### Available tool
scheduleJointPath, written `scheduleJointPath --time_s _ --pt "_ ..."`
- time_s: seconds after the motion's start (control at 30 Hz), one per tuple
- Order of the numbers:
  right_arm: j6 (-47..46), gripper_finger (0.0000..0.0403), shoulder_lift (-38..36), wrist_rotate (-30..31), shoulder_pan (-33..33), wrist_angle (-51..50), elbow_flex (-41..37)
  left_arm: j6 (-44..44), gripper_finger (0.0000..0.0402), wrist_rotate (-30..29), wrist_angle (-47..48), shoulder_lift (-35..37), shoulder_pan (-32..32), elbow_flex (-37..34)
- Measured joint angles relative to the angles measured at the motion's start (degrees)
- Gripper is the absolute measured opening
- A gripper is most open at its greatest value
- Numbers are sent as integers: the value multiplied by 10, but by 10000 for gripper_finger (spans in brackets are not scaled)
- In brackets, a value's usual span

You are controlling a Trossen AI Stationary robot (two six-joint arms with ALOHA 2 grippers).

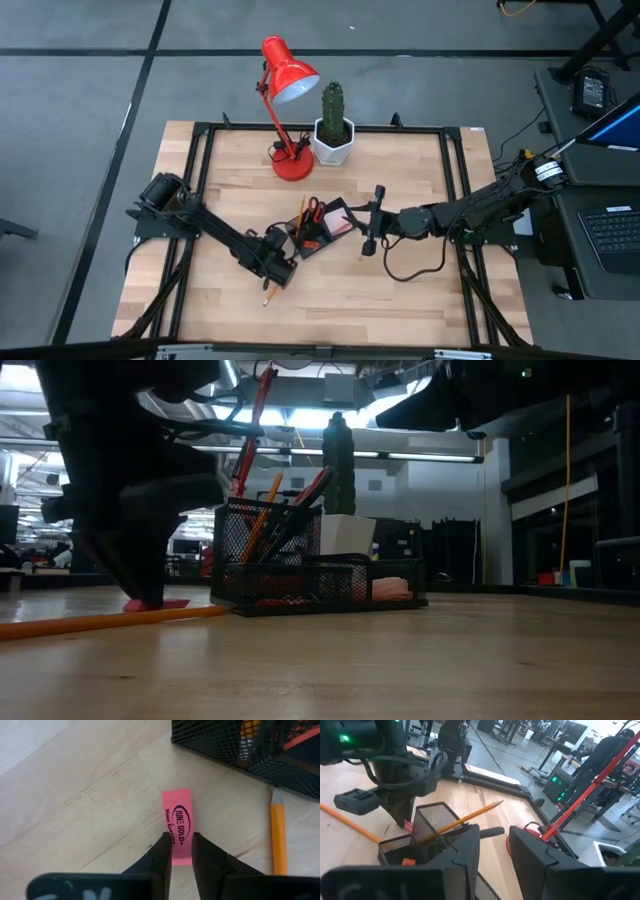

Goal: Pick and place office supplies into organizer
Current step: Put the pink eraser into the black desk organizer

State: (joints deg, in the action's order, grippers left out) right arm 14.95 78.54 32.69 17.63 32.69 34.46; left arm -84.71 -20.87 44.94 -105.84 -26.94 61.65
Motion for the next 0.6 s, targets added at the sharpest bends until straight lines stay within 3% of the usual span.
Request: scheduleJointPath --time_s 0.6 --pt "-25 108 0 0 0 -18 0 -10 58 -85 2 65 -79 -2"
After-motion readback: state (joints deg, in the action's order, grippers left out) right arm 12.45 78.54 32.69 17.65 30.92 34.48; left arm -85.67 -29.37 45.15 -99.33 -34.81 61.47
